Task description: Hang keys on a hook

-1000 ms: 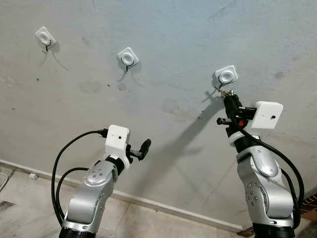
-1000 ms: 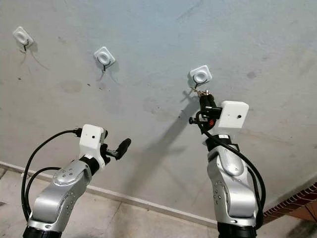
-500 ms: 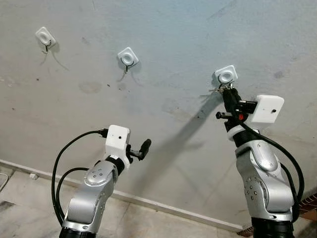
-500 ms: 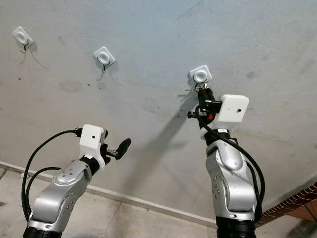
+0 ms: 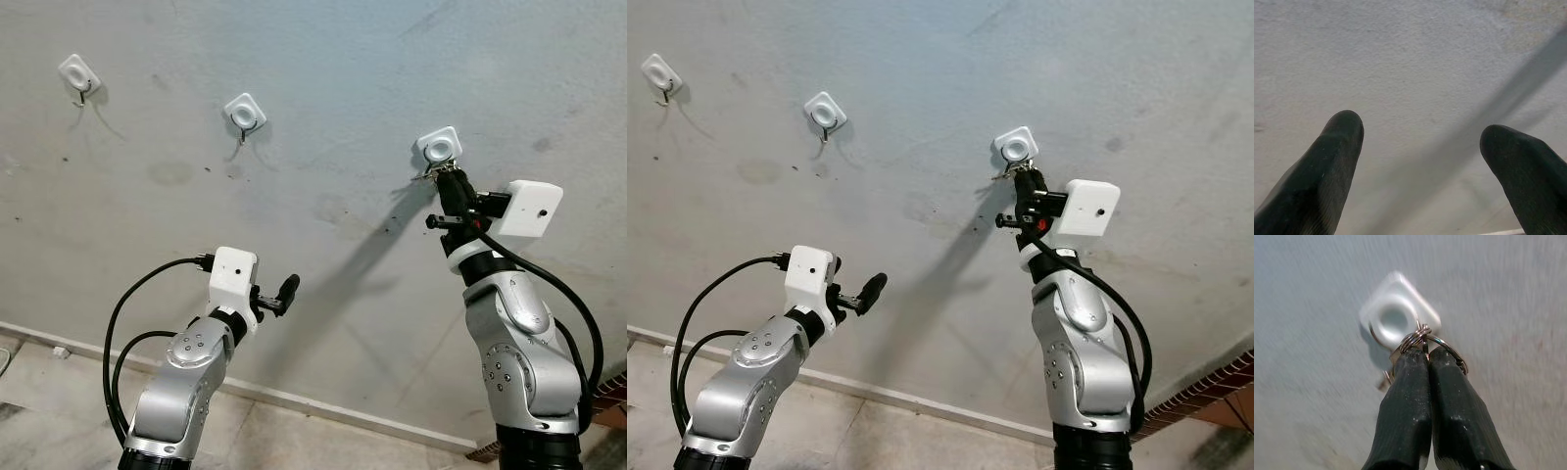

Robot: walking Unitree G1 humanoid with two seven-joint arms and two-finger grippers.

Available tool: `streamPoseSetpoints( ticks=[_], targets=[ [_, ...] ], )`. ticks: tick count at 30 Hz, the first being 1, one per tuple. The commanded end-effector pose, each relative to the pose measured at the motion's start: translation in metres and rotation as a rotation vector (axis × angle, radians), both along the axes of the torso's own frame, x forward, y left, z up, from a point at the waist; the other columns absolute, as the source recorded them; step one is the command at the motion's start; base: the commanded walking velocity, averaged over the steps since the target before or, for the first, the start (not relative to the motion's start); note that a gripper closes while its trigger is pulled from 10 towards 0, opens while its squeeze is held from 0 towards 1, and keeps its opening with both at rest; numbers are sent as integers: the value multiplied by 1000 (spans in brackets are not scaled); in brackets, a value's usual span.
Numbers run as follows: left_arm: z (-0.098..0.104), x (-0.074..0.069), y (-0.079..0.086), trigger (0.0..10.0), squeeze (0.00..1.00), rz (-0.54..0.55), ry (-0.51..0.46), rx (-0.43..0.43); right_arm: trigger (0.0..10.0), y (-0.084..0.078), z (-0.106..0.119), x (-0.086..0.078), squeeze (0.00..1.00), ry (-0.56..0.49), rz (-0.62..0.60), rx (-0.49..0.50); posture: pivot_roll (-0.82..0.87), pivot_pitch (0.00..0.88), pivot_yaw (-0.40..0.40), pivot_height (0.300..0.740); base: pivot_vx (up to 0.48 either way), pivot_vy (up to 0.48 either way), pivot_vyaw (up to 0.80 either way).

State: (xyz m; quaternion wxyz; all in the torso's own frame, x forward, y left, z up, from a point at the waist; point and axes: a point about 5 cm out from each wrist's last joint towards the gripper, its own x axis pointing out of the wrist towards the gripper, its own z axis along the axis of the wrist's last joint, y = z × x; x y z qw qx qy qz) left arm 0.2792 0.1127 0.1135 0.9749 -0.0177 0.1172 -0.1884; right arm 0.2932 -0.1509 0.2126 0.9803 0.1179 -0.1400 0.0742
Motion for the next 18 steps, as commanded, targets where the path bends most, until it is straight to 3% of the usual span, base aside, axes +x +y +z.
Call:
streamPoseSetpoints(
  ticks=[1,5,7,18],
  targets=[
    [0,2,-3,10000,0,-10,-3,8,10000,1,13,-2,0,-45,12,20,123,0,-86,740,0,0,0],
    [0,2,-2,10000,0,-9,-4,10,10000,5,18,-4,0,-56,62,50,122,0,-87,740,0,0,0],
    [0,2,-2,10000,0,-9,-3,10,10000,12,17,-9,0,-44,147,53,122,0,-87,740,0,0,0],
    [-1,2,-3,10000,0,-13,-6,13,10000,15,6,-13,0,1,193,35,123,0,-87,740,0,0,0]
  ],
)
